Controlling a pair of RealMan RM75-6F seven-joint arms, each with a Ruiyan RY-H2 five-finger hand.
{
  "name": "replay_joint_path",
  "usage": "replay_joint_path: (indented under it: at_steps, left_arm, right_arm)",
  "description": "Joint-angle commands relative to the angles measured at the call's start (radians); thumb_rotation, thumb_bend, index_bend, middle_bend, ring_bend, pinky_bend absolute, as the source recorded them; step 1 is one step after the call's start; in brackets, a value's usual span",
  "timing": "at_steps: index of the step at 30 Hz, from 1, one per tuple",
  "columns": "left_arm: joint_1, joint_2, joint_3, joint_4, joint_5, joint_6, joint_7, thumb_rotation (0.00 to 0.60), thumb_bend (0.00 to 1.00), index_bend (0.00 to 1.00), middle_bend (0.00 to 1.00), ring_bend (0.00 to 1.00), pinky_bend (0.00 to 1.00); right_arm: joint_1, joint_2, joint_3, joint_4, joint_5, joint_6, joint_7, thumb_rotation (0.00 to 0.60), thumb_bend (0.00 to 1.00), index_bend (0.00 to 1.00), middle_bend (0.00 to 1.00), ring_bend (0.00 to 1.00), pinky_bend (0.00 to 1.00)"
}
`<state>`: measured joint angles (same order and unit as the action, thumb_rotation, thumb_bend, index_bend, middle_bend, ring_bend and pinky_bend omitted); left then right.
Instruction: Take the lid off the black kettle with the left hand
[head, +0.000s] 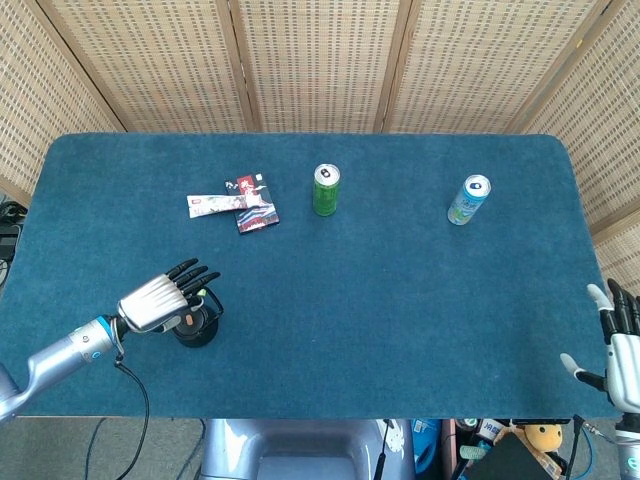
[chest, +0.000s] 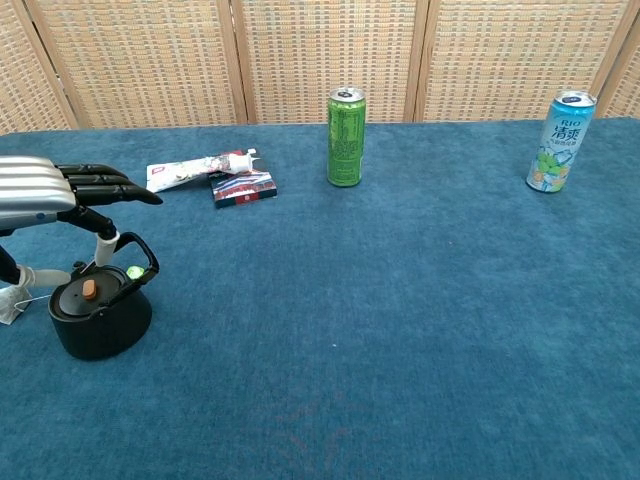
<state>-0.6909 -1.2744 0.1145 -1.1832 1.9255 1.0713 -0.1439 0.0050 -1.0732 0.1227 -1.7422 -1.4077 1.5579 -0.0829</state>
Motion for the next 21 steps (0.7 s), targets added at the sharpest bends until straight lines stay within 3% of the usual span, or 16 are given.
replay_joint_path:
  at_steps: [1, 15, 21]
  left_arm:
    - [-0.003, -0.004, 0.007, -0.001, -0.002, -0.002, 0.009, 0.6, 0.35, 0.45, 0.0, 0.0, 0.0]
    - [-0.021, -0.047, 0.037, 0.012, -0.026, -0.023, 0.044, 0.6, 0.36, 0.45, 0.0, 0.0, 0.0]
    - [-0.023, -0.053, 0.045, 0.015, -0.04, -0.022, 0.051, 0.6, 0.38, 0.56, 0.0, 0.0, 0.0]
  right_arm:
    - [-0.001, 0.001, 0.0, 0.001, 0.0, 0.001, 0.003, 0.6, 0.0, 0.0, 0.0, 0.0, 0.0]
    - [-0.003, 0.009, 0.005, 0.002, 0.008, 0.001, 0.021, 0.6, 0.0, 0.0, 0.0, 0.0, 0.0]
    - [-0.004, 0.012, 0.004, 0.003, 0.008, -0.001, 0.028, 0.6, 0.0, 0.0, 0.0, 0.0, 0.0]
